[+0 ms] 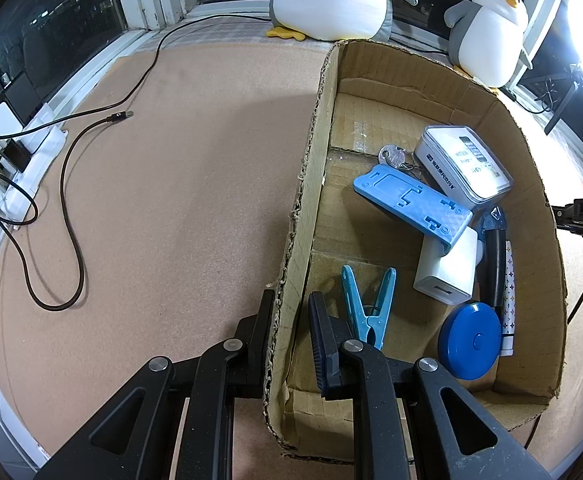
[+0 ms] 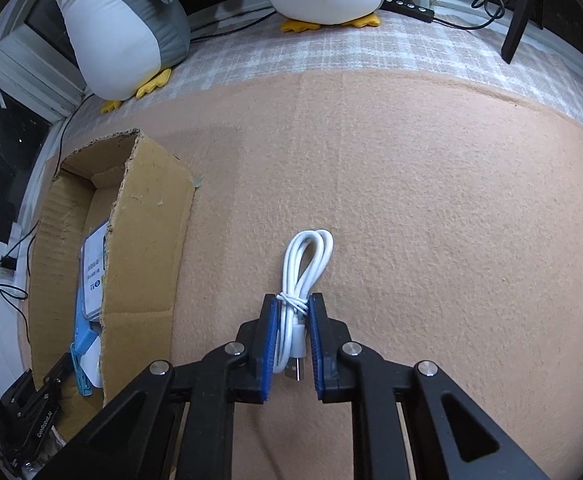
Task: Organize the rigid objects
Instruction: 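Grasp the coiled white cable with the right gripper, then carry the white cable into the cardboard box and release it with the right gripper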
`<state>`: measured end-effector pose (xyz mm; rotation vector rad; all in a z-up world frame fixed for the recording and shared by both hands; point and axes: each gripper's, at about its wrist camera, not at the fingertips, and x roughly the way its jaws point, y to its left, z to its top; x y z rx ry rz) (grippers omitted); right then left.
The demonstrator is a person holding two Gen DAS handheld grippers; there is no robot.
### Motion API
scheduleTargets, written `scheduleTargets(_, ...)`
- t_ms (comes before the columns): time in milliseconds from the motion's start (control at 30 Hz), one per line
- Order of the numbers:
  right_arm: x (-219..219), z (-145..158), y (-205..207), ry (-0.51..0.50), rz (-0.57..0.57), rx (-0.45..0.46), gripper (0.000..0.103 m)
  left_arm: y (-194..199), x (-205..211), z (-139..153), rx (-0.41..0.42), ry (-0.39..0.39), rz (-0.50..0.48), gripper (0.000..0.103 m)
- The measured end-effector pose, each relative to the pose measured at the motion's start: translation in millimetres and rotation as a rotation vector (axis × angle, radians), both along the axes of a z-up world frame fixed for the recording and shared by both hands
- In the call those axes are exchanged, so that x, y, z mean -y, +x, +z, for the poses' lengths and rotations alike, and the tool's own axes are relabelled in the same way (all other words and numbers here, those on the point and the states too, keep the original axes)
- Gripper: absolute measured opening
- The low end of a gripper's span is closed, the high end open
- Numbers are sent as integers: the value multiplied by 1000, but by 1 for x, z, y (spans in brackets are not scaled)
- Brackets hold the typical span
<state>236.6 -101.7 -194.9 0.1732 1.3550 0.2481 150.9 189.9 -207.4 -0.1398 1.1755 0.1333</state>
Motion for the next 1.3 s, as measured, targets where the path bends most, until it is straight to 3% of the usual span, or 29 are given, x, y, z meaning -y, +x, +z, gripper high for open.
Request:
scheduleTargets(333,-13,49,-14,51,53,117,13,0,0,0,0,2,0,17)
scheduleTargets(600,-69,80,-26,102,194,184,13,0,0,0,-1,1,0,17)
scheduleTargets(933,-130,83,-39,83,340,213,13,0,0,0,2,-2,1,17)
scheduleTargets(1300,-155,68,-38,44,397,205,13,0,0,0,2,-4,3,17)
